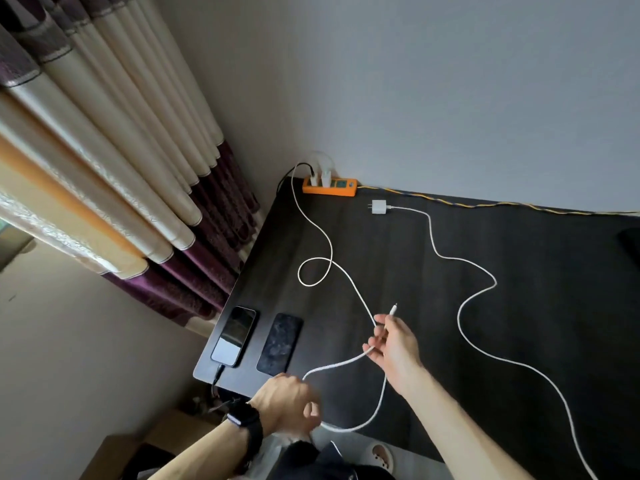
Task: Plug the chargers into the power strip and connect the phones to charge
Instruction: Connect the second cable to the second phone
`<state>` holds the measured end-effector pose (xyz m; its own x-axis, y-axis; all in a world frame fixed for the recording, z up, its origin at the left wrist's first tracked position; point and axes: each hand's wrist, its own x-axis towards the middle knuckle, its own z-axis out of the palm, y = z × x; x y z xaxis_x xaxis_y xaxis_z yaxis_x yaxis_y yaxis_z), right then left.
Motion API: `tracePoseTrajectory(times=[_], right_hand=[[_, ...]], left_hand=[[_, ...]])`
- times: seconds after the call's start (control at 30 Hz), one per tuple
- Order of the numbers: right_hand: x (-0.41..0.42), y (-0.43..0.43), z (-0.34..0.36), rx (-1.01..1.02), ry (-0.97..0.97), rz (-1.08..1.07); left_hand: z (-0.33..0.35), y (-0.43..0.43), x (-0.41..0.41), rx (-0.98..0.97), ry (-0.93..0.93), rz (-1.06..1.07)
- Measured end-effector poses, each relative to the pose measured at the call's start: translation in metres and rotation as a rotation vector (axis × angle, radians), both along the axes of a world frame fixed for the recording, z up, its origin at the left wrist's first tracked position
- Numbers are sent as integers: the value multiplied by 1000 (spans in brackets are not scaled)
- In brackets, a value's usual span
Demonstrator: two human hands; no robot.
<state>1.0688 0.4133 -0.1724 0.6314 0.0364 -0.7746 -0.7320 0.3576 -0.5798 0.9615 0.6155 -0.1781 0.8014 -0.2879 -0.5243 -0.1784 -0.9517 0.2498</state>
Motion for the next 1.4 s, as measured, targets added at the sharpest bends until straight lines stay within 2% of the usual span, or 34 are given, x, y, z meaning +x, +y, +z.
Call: tracePoseTrajectory(times=[0.07,0.2,0.3,0.4,0.57,0.67,0.77,0.9,0.93,1.03,1.1,1.23,1.33,1.4], right_hand=[[-25,2,0,-23,-26,58],[-58,5,-1,-76,-61,176],[-72,17,1,-158,-63,176],[-84,28,7,-243,-88,207],[-98,52,15,-290,-116,150],[-104,62,14,-334,-130,178],[-110,68,10,-364,-134,182],[-114,68,6,-339,-121,168],[-114,67,5,-343,-120,165],[-106,63,3,-426,-114,168],[-98,62,6,-433,-117,165],[-80,72,22,-410,-207,225],[-65,85,39,-420,-342,342],[-55,93,43,-504,-404,411]], left_hand=[[-2,5,10,-78,112,225],[-18,38,36,-86,123,522],[-41,65,57,-110,135,681],[-68,77,68,56,37,718],[-98,77,67,110,195,627],[-104,74,54,193,154,540],[-103,75,49,177,105,513],[-89,79,54,-12,197,679],[-80,80,55,-139,240,781],[-46,78,53,-784,457,1179],[-24,75,48,-1035,544,1213],[5,68,36,-1168,387,1078],[22,61,32,-1049,175,923],[30,58,31,-944,78,828]])
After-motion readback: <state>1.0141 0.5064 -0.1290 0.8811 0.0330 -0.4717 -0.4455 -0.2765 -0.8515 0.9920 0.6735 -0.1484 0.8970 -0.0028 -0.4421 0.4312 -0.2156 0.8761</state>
